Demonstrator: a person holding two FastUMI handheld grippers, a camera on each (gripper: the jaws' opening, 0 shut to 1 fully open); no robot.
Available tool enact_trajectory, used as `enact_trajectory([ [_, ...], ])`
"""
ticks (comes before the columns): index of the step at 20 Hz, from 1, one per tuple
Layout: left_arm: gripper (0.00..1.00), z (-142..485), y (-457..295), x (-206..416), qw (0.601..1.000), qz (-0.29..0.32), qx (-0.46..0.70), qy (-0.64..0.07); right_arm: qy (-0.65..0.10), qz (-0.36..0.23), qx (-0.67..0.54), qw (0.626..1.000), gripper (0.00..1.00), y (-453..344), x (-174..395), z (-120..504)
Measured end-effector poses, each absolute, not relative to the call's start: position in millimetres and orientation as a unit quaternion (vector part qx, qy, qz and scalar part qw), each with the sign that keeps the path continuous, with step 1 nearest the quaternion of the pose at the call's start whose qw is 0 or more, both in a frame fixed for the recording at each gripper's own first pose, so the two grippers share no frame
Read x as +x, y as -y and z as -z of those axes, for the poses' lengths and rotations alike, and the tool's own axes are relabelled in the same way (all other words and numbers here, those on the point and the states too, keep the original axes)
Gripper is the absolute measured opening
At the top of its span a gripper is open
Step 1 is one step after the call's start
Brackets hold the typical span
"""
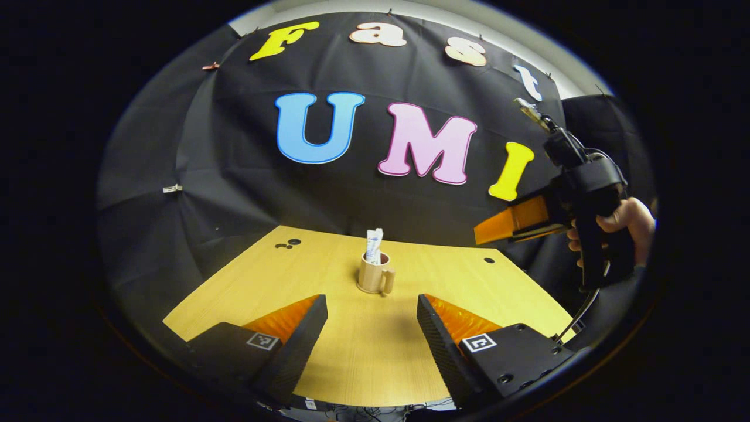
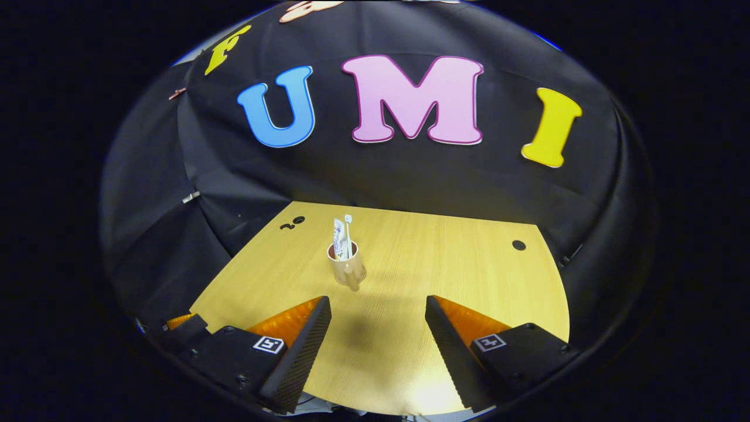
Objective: Put the toothbrush and toothpaste on the desktop into the cup, then pick up the cup and place it on the coaster on the desktop.
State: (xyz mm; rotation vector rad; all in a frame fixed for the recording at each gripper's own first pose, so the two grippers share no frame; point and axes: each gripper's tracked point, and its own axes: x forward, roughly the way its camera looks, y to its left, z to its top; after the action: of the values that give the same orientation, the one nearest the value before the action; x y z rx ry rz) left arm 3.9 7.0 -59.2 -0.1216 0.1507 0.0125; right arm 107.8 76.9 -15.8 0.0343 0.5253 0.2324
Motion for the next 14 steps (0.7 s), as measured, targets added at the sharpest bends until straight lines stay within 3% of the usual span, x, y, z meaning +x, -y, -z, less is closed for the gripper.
enact_trajectory([
  [8,0.97,34.1,4.6,-29.7,0.998,-0.021,-0.032,-0.052,-0.212,-0.071,0.055,0.973,0.99,-61.3,19.5,28.4],
  [14,0.97,23.9,30.0,-52.0,1.000,0.016,-0.010,-0.020,-0.199,-0.049,0.087,0.975,0.99,-55.4,-14.7,48.1],
])
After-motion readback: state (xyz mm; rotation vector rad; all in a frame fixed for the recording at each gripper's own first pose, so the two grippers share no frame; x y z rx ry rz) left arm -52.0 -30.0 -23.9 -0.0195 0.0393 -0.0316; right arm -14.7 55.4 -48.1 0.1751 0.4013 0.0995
